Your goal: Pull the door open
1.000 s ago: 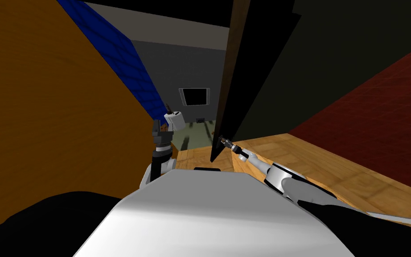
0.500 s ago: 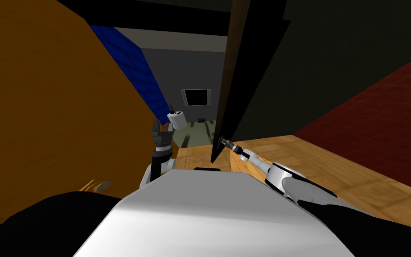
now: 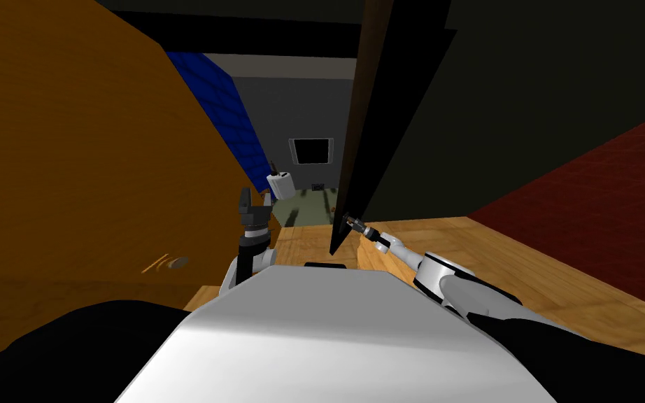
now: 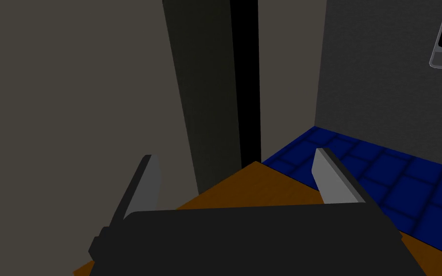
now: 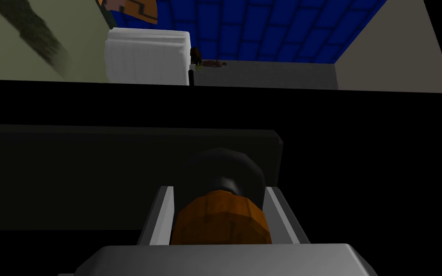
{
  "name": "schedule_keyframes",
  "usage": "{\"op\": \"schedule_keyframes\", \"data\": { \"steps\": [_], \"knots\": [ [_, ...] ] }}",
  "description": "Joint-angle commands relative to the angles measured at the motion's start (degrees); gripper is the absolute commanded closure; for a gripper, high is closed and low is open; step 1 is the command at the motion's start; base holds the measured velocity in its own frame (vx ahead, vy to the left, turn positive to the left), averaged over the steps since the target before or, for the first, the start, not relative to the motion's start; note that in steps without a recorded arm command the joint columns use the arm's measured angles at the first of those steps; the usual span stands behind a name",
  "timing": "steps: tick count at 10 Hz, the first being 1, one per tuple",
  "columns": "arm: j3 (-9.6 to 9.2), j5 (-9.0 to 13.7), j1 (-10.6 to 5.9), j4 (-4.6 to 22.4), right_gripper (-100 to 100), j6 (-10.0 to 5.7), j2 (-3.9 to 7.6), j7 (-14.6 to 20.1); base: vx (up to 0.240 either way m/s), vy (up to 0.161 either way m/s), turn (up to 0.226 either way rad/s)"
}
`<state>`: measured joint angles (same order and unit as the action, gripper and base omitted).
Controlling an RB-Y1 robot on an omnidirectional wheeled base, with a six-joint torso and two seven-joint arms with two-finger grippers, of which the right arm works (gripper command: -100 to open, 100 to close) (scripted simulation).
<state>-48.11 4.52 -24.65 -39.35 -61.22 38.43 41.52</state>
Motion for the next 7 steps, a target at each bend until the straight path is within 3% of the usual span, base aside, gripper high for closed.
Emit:
{"op": "schedule_keyframes", "data": {
  "steps": [1, 7],
  "knots": [
    [-0.47, -0.10, -0.18, 0.26, 100, -0.52, -0.01, 0.15, -0.093, -0.202, 0.096],
    [-2.00, -0.45, -1.63, 1.60, 100, -2.13, -0.57, 0.69, -0.103, -0.203, 0.118]
  ]
}}
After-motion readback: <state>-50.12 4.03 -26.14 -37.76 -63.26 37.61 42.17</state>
